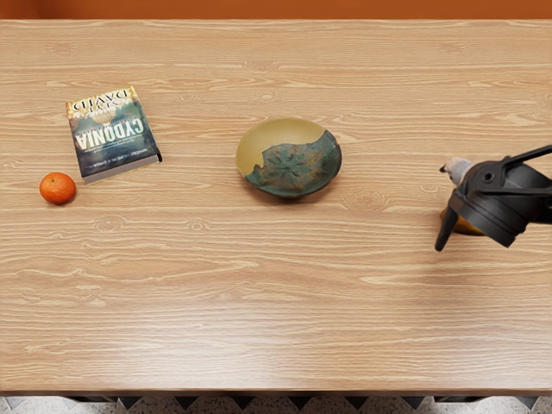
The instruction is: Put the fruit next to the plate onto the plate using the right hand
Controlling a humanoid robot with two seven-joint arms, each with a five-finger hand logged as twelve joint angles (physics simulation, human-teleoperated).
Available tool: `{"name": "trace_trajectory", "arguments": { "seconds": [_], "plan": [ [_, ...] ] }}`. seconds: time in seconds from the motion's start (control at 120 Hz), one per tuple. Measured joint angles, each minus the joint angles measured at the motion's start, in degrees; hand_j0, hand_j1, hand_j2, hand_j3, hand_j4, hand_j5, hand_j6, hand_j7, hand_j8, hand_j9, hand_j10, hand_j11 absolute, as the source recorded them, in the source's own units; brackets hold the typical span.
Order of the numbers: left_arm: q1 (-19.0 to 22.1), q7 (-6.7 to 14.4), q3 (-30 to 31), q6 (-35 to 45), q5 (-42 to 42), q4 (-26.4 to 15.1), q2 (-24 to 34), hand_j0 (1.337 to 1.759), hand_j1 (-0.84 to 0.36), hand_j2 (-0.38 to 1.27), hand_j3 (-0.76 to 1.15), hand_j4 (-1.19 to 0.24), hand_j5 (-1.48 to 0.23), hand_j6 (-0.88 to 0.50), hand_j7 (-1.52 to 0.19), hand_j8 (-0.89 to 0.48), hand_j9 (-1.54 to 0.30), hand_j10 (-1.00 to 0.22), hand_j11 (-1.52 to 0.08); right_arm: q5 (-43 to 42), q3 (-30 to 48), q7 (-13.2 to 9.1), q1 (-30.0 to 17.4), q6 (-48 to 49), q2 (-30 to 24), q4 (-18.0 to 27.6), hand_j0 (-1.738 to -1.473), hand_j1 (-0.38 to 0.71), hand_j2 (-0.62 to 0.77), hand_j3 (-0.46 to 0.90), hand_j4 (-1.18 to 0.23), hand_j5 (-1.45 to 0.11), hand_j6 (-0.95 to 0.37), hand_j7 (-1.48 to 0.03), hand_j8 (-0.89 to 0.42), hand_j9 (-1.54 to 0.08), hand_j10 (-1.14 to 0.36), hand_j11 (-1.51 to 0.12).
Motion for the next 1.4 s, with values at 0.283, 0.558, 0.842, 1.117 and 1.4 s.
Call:
{"name": "trace_trajectory", "arguments": {
  "seconds": [0.283,0.558,0.842,1.117,1.4],
  "plan": [
    [0.00,0.00,0.00,0.00,0.00,0.00,0.00,1.658,0.35,0.00,0.00,0.00,0.00,0.00,0.00,0.00,0.00,0.00,0.00,-0.28,-2.12,0.00,-0.38,-0.08,0.74,-0.07,-1.658,-0.19,-0.03,0.00,-0.13,-0.17,-0.13,-0.17,-0.13,-0.17,-0.13,-0.17],
    [0.00,0.00,0.00,0.00,0.00,0.00,0.00,1.658,0.35,0.00,0.00,0.00,0.00,0.00,0.00,0.00,0.00,0.00,0.00,-1.53,-2.37,0.00,-4.26,-0.08,1.82,-5.09,-1.658,-0.11,-0.04,0.00,-0.20,-0.26,-0.20,-0.26,-0.20,-0.26,-0.20,-0.26],
    [0.00,0.00,-0.01,-0.01,0.00,0.01,0.00,1.658,0.35,0.00,0.00,0.00,0.00,0.00,0.00,0.00,0.00,0.00,0.00,-3.10,-1.88,0.00,-7.04,-0.08,4.40,-9.53,-1.658,-0.05,-0.05,0.00,-0.25,-0.32,-0.25,-0.32,-0.25,-0.32,-0.25,-0.32],
    [0.00,0.00,-0.01,0.00,0.00,0.01,0.00,1.658,0.35,0.00,0.00,0.00,0.00,0.00,0.00,0.00,0.00,0.00,0.00,-3.16,-2.33,0.00,-7.32,-0.08,4.87,-9.80,-1.658,0.03,-0.06,0.00,-0.32,-0.42,-0.32,-0.42,-0.32,-0.42,-0.32,-0.42],
    [0.00,0.00,0.00,0.00,0.00,0.00,0.00,1.658,0.35,0.00,0.00,0.00,0.00,0.00,0.00,0.00,0.00,0.00,0.00,-3.13,-2.71,0.00,-7.83,-0.08,4.77,-9.81,-1.658,0.06,-0.07,0.00,-0.34,-0.44,-0.34,-0.44,-0.34,-0.44,-0.34,-0.44]
  ]
}}
